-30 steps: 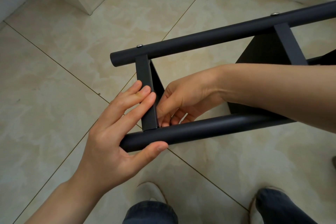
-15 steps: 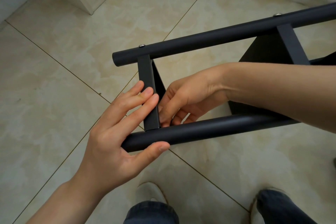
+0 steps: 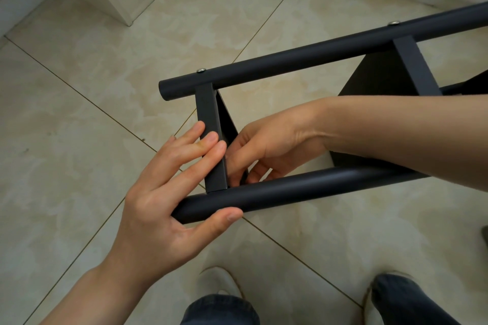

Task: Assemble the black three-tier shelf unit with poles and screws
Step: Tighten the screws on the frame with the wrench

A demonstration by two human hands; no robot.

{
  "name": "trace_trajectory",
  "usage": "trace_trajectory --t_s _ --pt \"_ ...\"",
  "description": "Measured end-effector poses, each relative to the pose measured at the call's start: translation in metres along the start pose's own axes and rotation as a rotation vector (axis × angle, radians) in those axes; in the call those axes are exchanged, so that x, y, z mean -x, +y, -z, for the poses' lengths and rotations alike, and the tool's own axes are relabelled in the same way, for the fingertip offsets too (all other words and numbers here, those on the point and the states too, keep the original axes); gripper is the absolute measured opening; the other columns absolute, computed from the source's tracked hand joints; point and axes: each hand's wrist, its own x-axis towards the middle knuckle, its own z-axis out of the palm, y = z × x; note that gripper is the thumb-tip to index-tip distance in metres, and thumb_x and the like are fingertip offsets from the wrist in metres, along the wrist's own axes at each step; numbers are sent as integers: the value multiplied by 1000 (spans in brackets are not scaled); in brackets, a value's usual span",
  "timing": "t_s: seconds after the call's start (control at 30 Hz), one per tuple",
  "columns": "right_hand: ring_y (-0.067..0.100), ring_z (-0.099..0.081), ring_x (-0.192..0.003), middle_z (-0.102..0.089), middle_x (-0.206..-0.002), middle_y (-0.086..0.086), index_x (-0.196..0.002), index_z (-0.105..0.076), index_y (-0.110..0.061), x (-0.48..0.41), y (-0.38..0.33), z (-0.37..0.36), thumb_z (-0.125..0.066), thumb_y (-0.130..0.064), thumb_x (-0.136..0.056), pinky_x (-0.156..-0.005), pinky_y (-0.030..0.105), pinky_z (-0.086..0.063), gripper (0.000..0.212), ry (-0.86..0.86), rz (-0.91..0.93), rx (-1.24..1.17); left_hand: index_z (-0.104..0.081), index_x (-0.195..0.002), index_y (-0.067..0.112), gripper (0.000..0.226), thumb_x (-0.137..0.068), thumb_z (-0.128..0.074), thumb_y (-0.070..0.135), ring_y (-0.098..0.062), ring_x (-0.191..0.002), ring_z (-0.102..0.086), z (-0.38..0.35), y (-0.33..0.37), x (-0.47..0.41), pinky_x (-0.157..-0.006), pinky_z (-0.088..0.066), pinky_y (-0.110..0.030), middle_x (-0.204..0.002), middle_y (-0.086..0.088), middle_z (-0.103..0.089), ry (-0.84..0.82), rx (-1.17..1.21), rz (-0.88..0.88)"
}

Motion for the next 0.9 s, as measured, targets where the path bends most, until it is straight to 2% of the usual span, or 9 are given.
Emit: trace_trajectory --t_s 0.13,0.2,0.27,0.33,0.4,0.53,0.63,0.7,0.9 --pt "14 -61 -72 -68 -83 4 -90 -70 -10 3 1 4 -65 -18 -92 -73 29 -54 10 -18 -4 -4 -56 -132 4 60 -96 -60 52 -31 -141 -47 0 1 0 -109 -42 -62 -138 -5 -56 4 6 2" --pt "11 -61 -65 -68 -76 4 -81 -72 -10 4 2 3 -68 -18 -85 -67 26 -55 10 -31 -16 -42 -56 -131 5 60 -96 -61 52 -30 -141 -48 0 2 0 -109 -42 -61 -138 -5 -55 7 10 5" --pt "8 -59 -55 -66 -67 3 -72 -73 -9 3 4 2 -65 -14 -89 -56 20 -53 20 -40 -40 -131 -56 -131 4 60 -95 -61 51 -30 -141 -48 0 3 0 -110 -42 -59 -138 -4 -55 13 12 10" --pt "6 -57 -50 -64 -63 3 -73 -71 -6 2 5 2 -59 -12 -94 -50 16 -51 25 -54 -68 -210 -55 -131 3 60 -95 -61 51 -29 -141 -48 -1 3 0 -112 -43 -55 -138 -4 -55 14 12 5" --pt "6 -57 -48 -64 -66 4 -81 -69 -4 3 5 1 -57 -12 -96 -48 15 -51 21 -78 -78 -234 -55 -132 4 60 -95 -61 51 -29 -141 -47 -1 2 0 -112 -43 -54 -138 -4 -55 10 13 -2" --pt "7 -60 -53 -64 -73 6 -94 -67 -2 5 2 -1 -54 -11 -98 -52 15 -53 16 -98 -55 -232 -55 -132 6 59 -96 -61 52 -28 -142 -47 -1 2 -1 -111 -43 -56 -139 -3 -54 10 20 -1" --pt "12 -67 -67 -69 -80 9 -95 -68 -3 3 2 -2 -54 -5 -97 -69 24 -61 14 -61 16 -229 -55 -132 6 59 -96 -61 52 -27 -142 -47 -1 3 -1 -112 -42 -54 -139 -4 -54 12 24 1" --pt "13 -68 -71 -70 -82 9 -97 -68 -2 1 3 -3 -54 -3 -98 -76 27 -59 14 -41 48 -198 -55 -132 5 59 -96 -61 52 -28 -142 -47 -2 3 -2 -113 -42 -52 -138 -4 -54 14 23 0" --pt "10 -64 -63 -66 -76 8 -103 -68 -1 -3 5 -4 -55 -7 -100 -70 24 -59 15 4 42 -185 -55 -131 3 61 -96 -60 52 -28 -141 -47 -2 3 -2 -114 -41 -51 -137 -6 -55 10 11 4"
